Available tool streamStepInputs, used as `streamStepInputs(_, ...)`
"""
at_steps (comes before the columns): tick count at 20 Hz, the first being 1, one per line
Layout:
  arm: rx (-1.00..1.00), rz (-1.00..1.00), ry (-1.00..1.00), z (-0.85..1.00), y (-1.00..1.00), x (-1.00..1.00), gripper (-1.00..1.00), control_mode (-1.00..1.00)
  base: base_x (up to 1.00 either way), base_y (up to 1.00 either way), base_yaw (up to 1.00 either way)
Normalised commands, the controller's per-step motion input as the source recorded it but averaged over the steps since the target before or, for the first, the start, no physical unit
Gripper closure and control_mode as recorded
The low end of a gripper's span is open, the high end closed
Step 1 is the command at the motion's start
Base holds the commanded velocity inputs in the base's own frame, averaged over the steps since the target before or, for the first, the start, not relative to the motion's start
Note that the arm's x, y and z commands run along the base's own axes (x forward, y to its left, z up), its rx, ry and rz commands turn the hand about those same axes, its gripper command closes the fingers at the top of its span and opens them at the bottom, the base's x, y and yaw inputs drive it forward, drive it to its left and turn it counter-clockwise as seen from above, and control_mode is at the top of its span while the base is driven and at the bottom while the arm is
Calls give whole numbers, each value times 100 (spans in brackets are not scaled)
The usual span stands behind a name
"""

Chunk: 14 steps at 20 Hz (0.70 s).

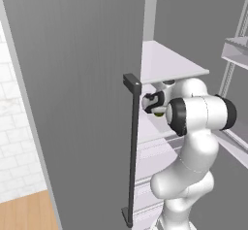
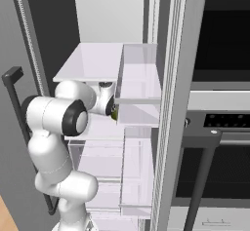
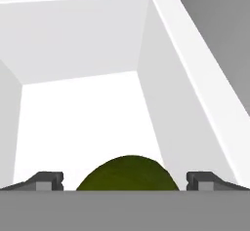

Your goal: Place one lime and one fish in each tupperware on the nearby counter, to pack two identical lunches.

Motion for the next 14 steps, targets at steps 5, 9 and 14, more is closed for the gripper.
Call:
streamStepInputs(5, 0, -1, -10, -33, 0, -34, -100, -100, 0, 0, 0)
streamStepInputs(9, 0, 0, -3, -11, 0, 5, -100, -100, 0, 0, 0)
streamStepInputs(14, 0, 0, 5, -40, 0, 2, 100, -100, 0, 0, 0)
